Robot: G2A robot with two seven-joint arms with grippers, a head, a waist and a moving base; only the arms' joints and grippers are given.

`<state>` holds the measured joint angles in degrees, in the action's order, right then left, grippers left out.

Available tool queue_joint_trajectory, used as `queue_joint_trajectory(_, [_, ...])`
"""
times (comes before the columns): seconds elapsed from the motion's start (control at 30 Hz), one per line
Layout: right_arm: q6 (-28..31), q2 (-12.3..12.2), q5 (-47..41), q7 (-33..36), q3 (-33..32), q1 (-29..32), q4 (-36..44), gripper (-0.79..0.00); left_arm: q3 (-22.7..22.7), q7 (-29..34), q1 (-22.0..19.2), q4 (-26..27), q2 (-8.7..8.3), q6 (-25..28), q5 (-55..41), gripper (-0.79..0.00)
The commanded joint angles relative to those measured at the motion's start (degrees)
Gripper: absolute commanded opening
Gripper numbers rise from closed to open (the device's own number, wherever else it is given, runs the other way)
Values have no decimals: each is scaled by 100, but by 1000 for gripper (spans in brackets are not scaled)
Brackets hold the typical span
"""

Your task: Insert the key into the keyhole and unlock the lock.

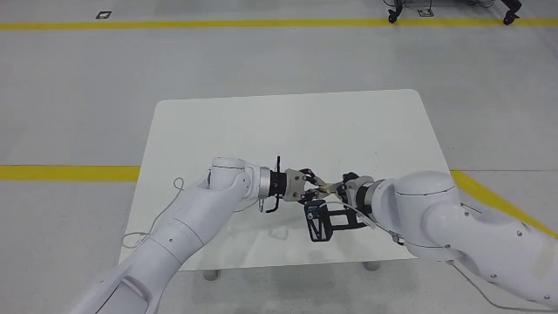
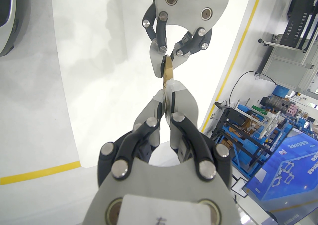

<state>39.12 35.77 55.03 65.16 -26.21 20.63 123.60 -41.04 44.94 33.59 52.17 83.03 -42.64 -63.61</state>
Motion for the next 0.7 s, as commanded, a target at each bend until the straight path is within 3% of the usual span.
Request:
queue_joint_trajectory(0.0, [-8,0,-12,8,24,-21,1,-785,-15,-2,9,10,3,-18,19,-785])
queue_joint_trajectory(0.67, [-151,93,-144,151,409,-350,-89,-785,-125,-7,82,76,37,-65,192,-785])
